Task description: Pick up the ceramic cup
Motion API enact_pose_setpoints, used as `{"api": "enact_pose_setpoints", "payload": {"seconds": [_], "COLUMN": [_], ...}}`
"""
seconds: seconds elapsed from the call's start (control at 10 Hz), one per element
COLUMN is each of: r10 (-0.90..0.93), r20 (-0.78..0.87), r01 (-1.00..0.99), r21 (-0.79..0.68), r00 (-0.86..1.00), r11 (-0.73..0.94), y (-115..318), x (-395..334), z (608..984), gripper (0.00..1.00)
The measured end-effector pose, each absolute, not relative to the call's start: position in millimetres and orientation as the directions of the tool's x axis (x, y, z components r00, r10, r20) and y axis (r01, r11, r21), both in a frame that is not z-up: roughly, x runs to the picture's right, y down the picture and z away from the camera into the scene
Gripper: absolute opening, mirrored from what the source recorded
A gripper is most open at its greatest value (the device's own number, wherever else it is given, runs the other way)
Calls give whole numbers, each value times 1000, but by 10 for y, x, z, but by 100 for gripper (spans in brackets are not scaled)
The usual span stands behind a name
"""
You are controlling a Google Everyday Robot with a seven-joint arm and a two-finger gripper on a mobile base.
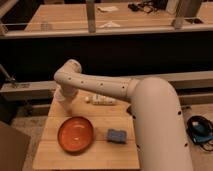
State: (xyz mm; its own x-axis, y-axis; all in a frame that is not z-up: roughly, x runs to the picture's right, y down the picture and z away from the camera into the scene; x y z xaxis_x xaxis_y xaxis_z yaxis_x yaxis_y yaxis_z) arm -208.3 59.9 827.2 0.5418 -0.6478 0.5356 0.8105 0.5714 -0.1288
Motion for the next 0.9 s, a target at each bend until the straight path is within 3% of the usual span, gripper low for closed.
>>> {"api": "enact_pose_setpoints", "payload": {"seconds": [0.9], "r10": [-648], "r20": [536], "r01": [810], "r21": [-129], "r00": [542], "r11": [571], "y": [600], "x": [-2083], "z": [8272], "gripper": [5]}}
